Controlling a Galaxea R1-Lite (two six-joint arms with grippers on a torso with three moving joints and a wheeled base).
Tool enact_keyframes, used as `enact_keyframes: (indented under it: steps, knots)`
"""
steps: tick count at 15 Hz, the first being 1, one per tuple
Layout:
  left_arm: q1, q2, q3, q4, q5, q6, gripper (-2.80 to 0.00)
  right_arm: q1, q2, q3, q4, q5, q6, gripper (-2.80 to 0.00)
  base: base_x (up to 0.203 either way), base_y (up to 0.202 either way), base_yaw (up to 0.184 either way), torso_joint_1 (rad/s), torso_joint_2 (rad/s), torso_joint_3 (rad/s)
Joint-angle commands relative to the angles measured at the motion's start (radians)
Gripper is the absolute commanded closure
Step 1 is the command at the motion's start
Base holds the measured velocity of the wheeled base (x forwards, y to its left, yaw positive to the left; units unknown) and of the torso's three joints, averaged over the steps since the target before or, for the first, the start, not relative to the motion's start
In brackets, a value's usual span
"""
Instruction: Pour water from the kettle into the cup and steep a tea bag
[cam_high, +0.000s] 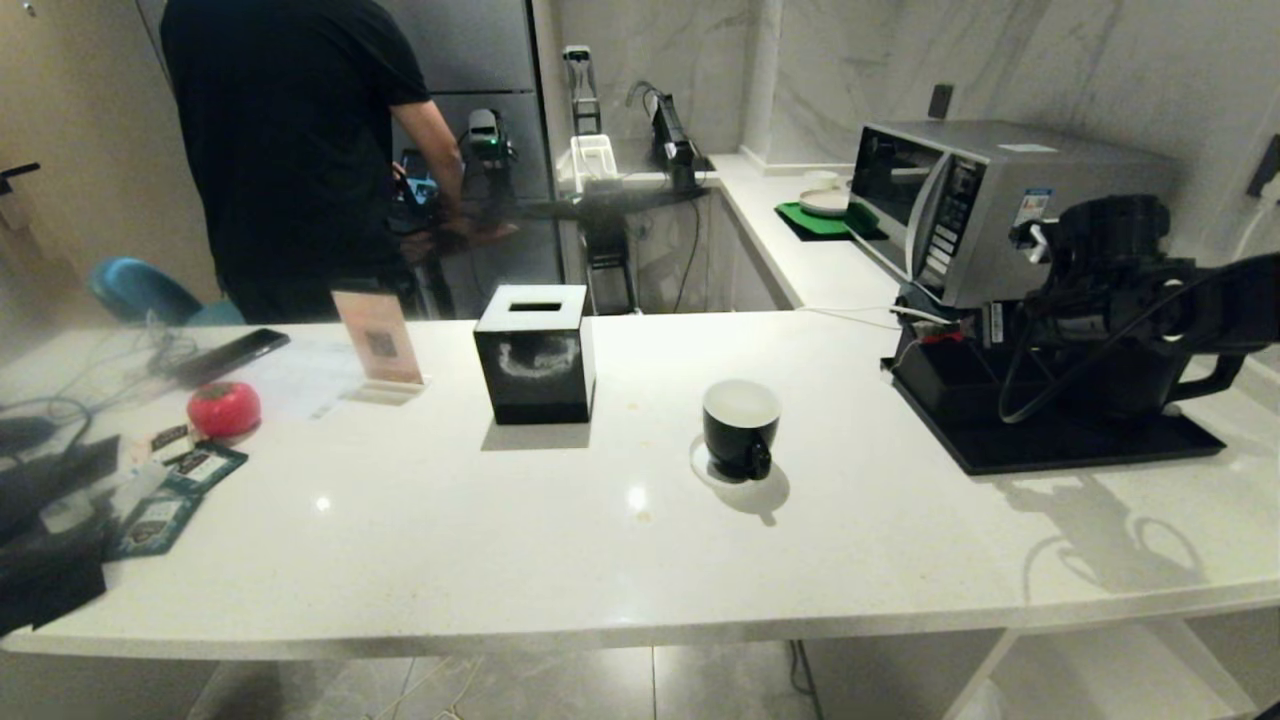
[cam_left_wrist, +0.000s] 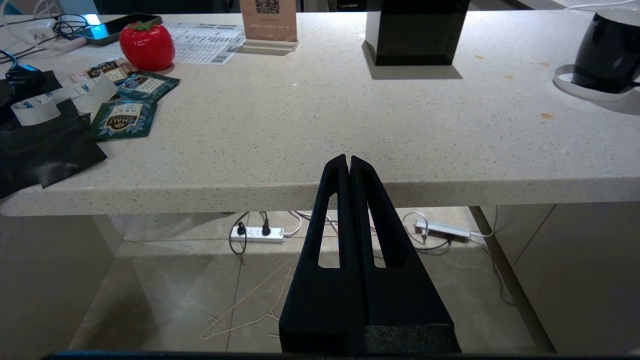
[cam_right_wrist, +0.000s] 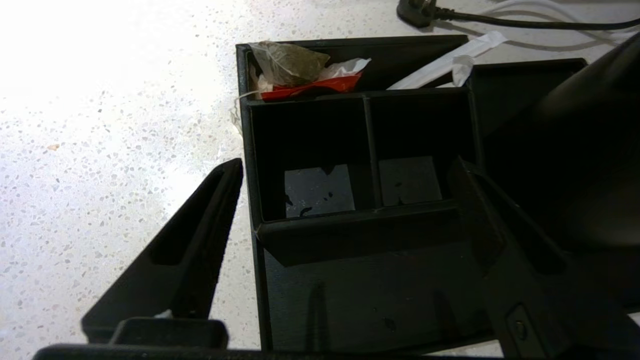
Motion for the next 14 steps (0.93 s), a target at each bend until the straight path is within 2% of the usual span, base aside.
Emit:
enact_keyframes:
  steps: [1, 14]
  knots:
    - [0.000, 0.000, 0.000, 0.000, 0.000, 0.000, 0.00, 0.005, 0.026, -0.033, 0.010, -0.001, -0.001, -2.80, 0.000, 0.000, 0.000, 0.000, 0.00, 0.000]
    - [0.000, 0.000, 0.000, 0.000, 0.000, 0.000, 0.00, 0.006, 0.245, -0.277, 0.034, -0.008, 0.000, -2.80, 0.000, 0.000, 0.000, 0.000, 0.00, 0.000]
